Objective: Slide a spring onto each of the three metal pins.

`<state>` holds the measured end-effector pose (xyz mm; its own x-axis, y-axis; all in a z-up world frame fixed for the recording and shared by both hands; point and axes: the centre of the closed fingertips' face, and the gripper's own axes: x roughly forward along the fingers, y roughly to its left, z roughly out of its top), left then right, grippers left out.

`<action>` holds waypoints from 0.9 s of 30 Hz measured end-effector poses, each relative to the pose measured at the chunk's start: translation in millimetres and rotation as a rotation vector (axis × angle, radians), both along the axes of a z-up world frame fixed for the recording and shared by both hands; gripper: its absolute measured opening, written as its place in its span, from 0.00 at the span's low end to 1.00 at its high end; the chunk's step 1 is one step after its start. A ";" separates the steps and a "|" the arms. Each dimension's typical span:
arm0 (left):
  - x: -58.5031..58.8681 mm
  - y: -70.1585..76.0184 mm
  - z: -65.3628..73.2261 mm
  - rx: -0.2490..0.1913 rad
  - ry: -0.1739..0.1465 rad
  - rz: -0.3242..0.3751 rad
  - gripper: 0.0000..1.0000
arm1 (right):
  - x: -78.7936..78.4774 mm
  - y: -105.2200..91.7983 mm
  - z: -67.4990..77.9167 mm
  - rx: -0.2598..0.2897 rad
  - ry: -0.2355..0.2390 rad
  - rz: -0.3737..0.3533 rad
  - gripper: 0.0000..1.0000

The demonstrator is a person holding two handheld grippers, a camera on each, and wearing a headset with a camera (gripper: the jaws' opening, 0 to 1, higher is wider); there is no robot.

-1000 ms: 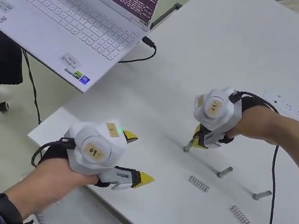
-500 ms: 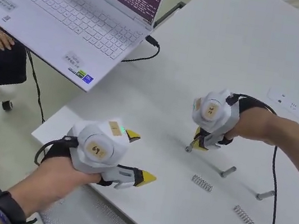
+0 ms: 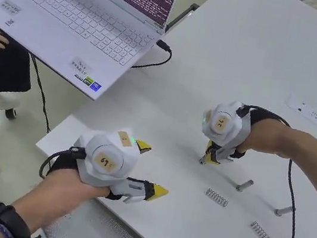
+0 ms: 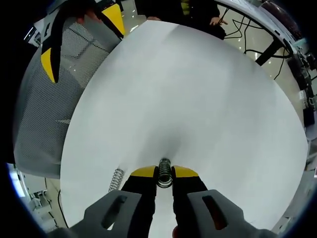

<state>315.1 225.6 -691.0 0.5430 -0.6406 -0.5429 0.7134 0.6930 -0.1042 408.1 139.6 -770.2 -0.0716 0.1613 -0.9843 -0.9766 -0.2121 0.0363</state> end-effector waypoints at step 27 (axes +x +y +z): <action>-2.6 -6.2 0.6 0.005 0.002 -0.017 0.52 | 5.2 -9.2 10.0 -0.002 -0.040 0.005 0.22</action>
<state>312.5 219.4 -690.4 0.5313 -0.6468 -0.5471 0.7246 0.6816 -0.1021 413.3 130.4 -760.2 -0.0335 0.1595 -0.9866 -0.9761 -0.2173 -0.0020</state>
